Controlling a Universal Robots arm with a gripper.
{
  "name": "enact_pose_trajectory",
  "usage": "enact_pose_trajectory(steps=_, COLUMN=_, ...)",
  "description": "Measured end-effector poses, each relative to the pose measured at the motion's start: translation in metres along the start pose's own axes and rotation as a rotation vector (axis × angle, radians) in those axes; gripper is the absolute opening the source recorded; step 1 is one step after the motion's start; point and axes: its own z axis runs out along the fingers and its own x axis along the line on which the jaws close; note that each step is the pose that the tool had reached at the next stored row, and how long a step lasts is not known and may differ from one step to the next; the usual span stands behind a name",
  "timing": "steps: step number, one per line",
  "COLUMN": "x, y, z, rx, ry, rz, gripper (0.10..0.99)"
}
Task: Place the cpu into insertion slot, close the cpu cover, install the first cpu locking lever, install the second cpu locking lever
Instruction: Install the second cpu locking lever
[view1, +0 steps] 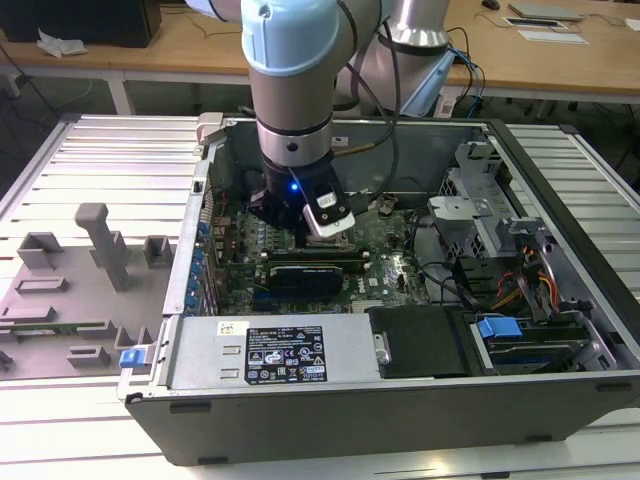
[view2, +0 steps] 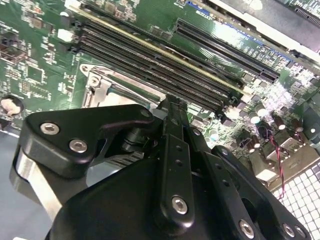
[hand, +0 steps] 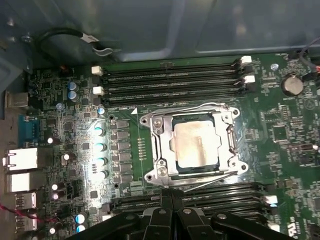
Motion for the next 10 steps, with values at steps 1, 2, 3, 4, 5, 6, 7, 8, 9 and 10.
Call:
enact_pose_trajectory(steps=1, x=0.0011, y=-0.0003, z=0.0014, rx=-0.001, ry=0.0001, rz=0.0, gripper=0.106)
enact_pose_trajectory(steps=2, x=0.0018, y=-0.0004, z=0.0026, rx=-0.002, ry=0.0002, rz=0.0, gripper=0.106)
enact_pose_trajectory(steps=3, x=0.0026, y=-0.0003, z=0.0043, rx=-0.004, ry=0.0004, rz=0.0, gripper=0.106)
enact_pose_trajectory(steps=4, x=0.003, y=-0.0001, z=0.0056, rx=-0.005, ry=0.0005, rz=0.0, gripper=0.106)
enact_pose_trajectory(steps=5, x=0.0035, y=0.0003, z=0.0079, rx=-0.007, ry=0.0007, rz=0.001, gripper=0.106)
enact_pose_trajectory(steps=6, x=0.0039, y=0.0005, z=0.0094, rx=-0.009, ry=0.0008, rz=0.001, gripper=0.106)
enact_pose_trajectory(steps=7, x=0.0041, y=0.0005, z=0.0105, rx=-0.01, ry=0.001, rz=0.001, gripper=0.106)
enact_pose_trajectory(steps=8, x=0.0045, y=0.0004, z=0.0126, rx=-0.013, ry=0.0011, rz=0.001, gripper=0.106)
enact_pose_trajectory(steps=9, x=0.005, y=0.0005, z=0.0138, rx=-0.015, ry=0.0014, rz=0.001, gripper=0.106)
enact_pose_trajectory(steps=10, x=0.0055, y=0.0007, z=0.0149, rx=-0.016, ry=0.0015, rz=0.001, gripper=0.106)
